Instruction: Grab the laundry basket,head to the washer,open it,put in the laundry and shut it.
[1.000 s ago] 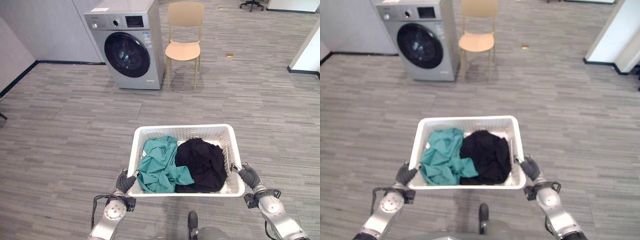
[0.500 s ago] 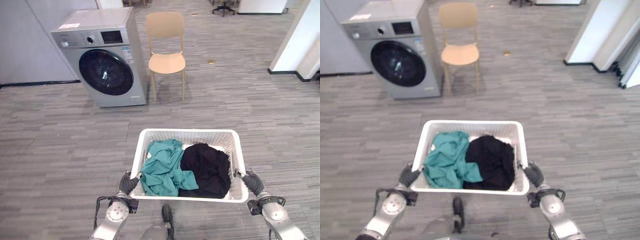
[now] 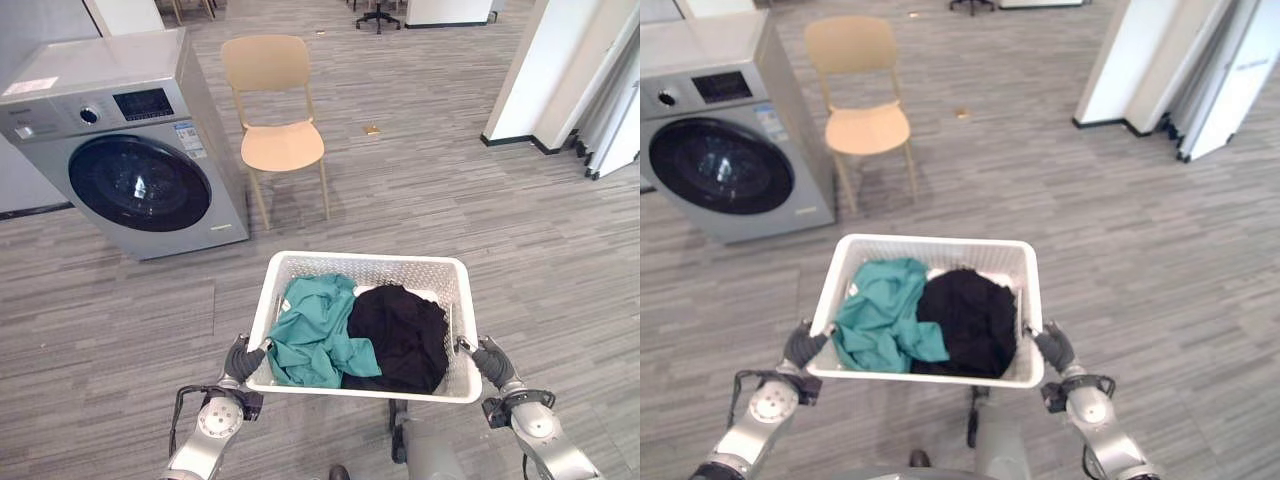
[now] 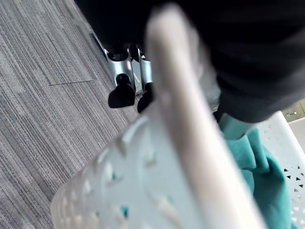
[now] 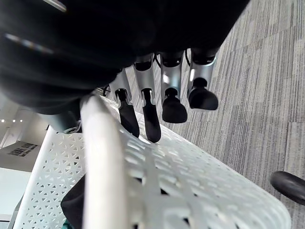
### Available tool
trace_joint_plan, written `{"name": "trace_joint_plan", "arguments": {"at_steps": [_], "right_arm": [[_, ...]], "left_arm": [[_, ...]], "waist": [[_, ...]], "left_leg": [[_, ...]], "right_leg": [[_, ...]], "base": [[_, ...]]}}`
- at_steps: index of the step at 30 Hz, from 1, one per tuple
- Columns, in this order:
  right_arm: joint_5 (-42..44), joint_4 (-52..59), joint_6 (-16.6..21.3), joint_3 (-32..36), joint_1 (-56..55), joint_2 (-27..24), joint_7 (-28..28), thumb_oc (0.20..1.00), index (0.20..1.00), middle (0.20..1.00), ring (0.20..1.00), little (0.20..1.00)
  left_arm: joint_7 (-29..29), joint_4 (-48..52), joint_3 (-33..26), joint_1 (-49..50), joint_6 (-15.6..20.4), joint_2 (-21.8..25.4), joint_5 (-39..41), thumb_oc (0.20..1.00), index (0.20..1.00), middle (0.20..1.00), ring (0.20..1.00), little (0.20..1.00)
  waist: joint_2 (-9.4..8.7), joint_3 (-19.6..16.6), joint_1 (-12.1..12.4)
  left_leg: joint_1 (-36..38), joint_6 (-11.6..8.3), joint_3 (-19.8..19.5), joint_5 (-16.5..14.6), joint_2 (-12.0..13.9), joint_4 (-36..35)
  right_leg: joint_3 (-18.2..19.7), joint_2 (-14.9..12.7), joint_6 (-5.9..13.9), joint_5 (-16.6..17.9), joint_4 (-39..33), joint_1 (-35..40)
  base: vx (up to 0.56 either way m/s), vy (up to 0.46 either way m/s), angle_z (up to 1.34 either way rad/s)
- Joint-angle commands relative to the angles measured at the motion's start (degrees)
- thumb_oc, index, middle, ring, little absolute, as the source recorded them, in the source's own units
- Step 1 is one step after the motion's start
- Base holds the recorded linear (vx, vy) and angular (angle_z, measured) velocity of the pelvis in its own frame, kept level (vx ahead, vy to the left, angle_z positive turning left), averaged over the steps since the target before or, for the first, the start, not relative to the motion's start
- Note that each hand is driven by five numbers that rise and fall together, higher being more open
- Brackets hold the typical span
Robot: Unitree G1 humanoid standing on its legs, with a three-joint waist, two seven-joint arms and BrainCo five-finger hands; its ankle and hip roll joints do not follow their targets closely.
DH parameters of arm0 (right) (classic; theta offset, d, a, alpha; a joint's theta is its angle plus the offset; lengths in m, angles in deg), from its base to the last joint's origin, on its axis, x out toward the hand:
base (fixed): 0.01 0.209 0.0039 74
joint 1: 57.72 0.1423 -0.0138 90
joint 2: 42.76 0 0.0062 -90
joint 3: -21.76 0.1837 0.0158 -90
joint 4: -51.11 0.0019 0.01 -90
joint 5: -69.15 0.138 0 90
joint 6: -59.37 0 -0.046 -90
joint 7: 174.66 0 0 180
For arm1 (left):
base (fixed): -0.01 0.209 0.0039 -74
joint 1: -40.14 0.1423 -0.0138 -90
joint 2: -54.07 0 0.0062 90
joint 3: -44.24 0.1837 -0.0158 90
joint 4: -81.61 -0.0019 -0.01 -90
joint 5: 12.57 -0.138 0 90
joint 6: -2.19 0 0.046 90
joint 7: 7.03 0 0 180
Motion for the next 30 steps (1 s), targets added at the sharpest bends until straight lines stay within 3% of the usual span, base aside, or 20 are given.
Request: {"name": "trace_joint_plan", "arguments": {"at_steps": [1, 3, 5, 6, 7, 8, 9, 13, 14, 16, 17, 18, 22, 27, 30], "right_arm": [[5.6, 8.5, 8.7, -1.0, 6.3, 3.5, -4.4, 0.2, 0.2, 0.2, 0.2, 0.2], [8.3, 8.6, 9.4, -0.7, 5.2, 3.6, -4.8, 0.2, 0.2, 0.2, 0.2, 0.2], [9.0, 8.7, 9.7, -0.2, 4.5, 2.9, -4.6, 0.2, 0.2, 0.2, 0.2, 0.2], [9.0, 8.7, 9.7, -0.2, 4.5, 2.9, -4.6, 0.2, 0.2, 0.2, 0.2, 0.2], [9.5, 8.7, 10.0, 0.0, 4.6, 1.9, -4.2, 0.2, 0.2, 0.2, 0.2, 0.2], [10.1, 9.2, 9.9, 0.3, 4.2, 1.2, -4.1, 0.2, 0.2, 0.2, 0.2, 0.2], [9.4, 9.5, 9.6, 0.6, 4.1, 0.4, -4.0, 0.2, 0.2, 0.2, 0.2, 0.2], [9.2, 9.6, 9.5, 1.6, 3.8, -0.2, -3.9, 0.2, 0.2, 0.2, 0.2, 0.2], [9.2, 9.5, 9.5, 2.0, 3.8, -0.1, -3.6, 0.2, 0.2, 0.2, 0.2, 0.2], [9.2, 9.5, 9.5, 2.1, 3.8, -0.1, -3.6, 0.2, 0.2, 0.2, 0.2, 0.2], [8.9, 9.0, 9.5, 2.3, 3.8, 0.3, -2.9, 0.2, 0.2, 0.2, 0.2, 0.2], [8.9, 8.7, 9.5, 2.3, 3.8, 0.5, -2.6, 0.2, 0.2, 0.2, 0.2, 0.2], [8.1, 8.1, 9.0, 2.8, 3.3, 1.1, -2.2, 0.2, 0.2, 0.2, 0.2, 0.2], [7.3, 8.2, 8.6, 2.8, 2.7, 1.7, -3.3, 0.2, 0.2, 0.2, 0.2, 0.2], [7.0, 8.0, 8.4, 1.8, 3.8, 3.2, -4.2, 0.2, 0.2, 0.2, 0.2, 0.2]], "left_arm": [[3.7, 7.3, 2.9, -4.3, 7.0, -2.8, 0.0, 0.2, 0.2, 0.2, 0.2, 0.2], [3.6, 6.5, 3.2, -4.6, 7.2, -3.4, 0.0, 0.2, 0.2, 0.2, 0.2, 0.2], [3.6, 6.0, 3.7, -4.9, 7.2, -4.0, 0.7, 0.2, 0.2, 0.2, 0.2, 0.2], [3.6, 6.0, 3.7, -4.9, 7.2, -4.0, 0.6, 0.2, 0.2, 0.2, 0.2, 0.2], [3.6, 5.3, 4.3, -5.5, 7.1, -4.3, 1.2, 0.2, 0.2, 0.2, 0.2, 0.2], [3.6, 5.2, 4.3, -5.7, 7.1, -4.2, 1.3, 0.2, 0.2, 0.2, 0.2, 0.2], [3.8, 5.4, 4.1, -5.6, 7.1, -4.4, 1.5, 0.2, 0.2, 0.2, 0.2, 0.2], [3.8, 5.3, 4.7, -5.6, 7.0, -4.9, 1.5, 0.2, 0.2, 0.2, 0.2, 0.2], [3.7, 5.2, 4.7, -5.7, 6.9, -5.0, 1.4, 0.2, 0.2, 0.2, 0.2, 0.2], [3.7, 5.2, 4.8, -5.7, 6.9, -5.0, 1.4, 0.2, 0.2, 0.2, 0.2, 0.2], [3.5, 5.1, 5.0, -6.0, 6.7, -5.1, 1.1, 0.2, 0.2, 0.2, 0.2, 0.2], [3.4, 5.1, 4.9, -5.8, 6.6, -5.1, 1.1, 0.2, 0.2, 0.2, 0.2, 0.2], [3.4, 5.1, 4.4, -5.3, 6.1, -5.2, 0.6, 0.2, 0.2, 0.2, 0.2, 0.2], [4.3, 5.6, 4.2, -4.8, 6.1, -4.5, 0.6, 0.2, 0.2, 0.2, 0.2, 0.2], [4.8, 5.7, 4.6, -5.2, 6.0, -3.3, 0.6, 0.2, 0.2, 0.2, 0.2, 0.2]], "waist": [[0.48, -0.5, -1.0], [0.34, -1.1, -1.4], [1.04, -1.9, -2.1], [1.06, -1.9, -2.2], [1.28, -1.8, -2.1], [1.06, -1.7, -2.1], [0.95, -1.6, -1.3], [0.17, -1.2, -0.2], [0.14, -0.8, 0.6], [0.05, -0.7, 0.6], [0.31, 0.1, 1.7], [0.5, 0.3, 2.2], [0.28, 0.0, 3.5], [-0.5, -1.5, 3.7], [-2.51, -2.4, 4.0]], "left_leg": [[4.2, -3.46, -4.7, -2.6, 3.5, 2.2], [4.8, -4.72, -6.1, -2.4, 4.6, 4.4], [3.4, -6.9, -6.3, 0.4, 7.2, 9.1], [3.3, -6.9, -6.3, 0.4, 7.2, 9.1], [-0.2, -8.73, -5.7, 6.1, 9.3, 16.8], [-2.9, -8.12, -4.6, 7.9, 10.8, 20.1], [-5.0, -7.01, -4.0, 6.2, 9.8, 18.2], [-10.3, -6.1, -3.1, 4.0, 8.3, 13.9], [-13.3, -6.35, -2.9, 5.8, 7.6, 10.7], [-13.0, -6.35, -3.0, 5.9, 7.5, 10.4], [-16.6, -7.35, -2.7, 11.1, 7.7, 6.6], [-17.3, -7.65, -2.7, 13.1, 7.9, 3.8], [-19.9, -8.69, -0.9, 17.1, 9.9, -1.7], [-19.6, -7.97, 1.3, 16.7, 10.6, 1.3], [-20.1, -5.98, 2.3, 11.7, 8.9, 7.3]], "right_leg": [[0.2, 2.8, 1.67, 6.8, -0.2, 10.7], [1.9, 2.7, 0.88, 8.5, 0.3, 11.8], [1.4, 3.1, -0.55, 8.0, 0.8, 13.0], [1.3, 3.1, -0.56, 8.0, 0.7, 13.0], [0.1, 3.3, -2.08, 6.8, 0.6, 15.0], [-1.1, 3.5, -3.28, 4.7, 0.0, 17.6], [-1.5, 3.4, -3.57, 3.2, -0.6, 20.0], [-2.3, 2.4, -3.29, 1.4, -1.7, 23.1], [-2.1, 2.7, -3.21, 0.5, -2.3, 25.1], [-2.1, 2.7, -3.19, 0.5, -2.4, 25.3], [-2.0, 3.6, -3.47, -0.7, -2.9, 27.7], [-1.6, 4.2, -3.47, -1.3, -3.1, 29.0], [-0.1, 4.3, -3.26, -4.7, -2.6, 34.1], [0.6, 1.8, -1.51, -5.6, -2.3, 36.6], [2.2, -2.4, 0.94, -3.6, 2.0, 35.2]], "base": [[0.43, -0.212, 0.45], [0.42, -0.258, 0.87], [0.3, -0.224, 1.18], [0.29, -0.239, 1.08], [0.35, -0.267, 0.8], [0.52, -0.32, 0.58], [0.35, -0.17, 0.21], [0.27, -0.05, -0.04], [0.25, -0.023, 0.08], [0.17, -0.002, 0.01], [0.29, 0.023, -0.08], [0.4, 0.04, -0.13], [0.42, 0.152, -0.14], [0.34, 0.187, -0.21], [0.37, 0.267, -0.32]]}}
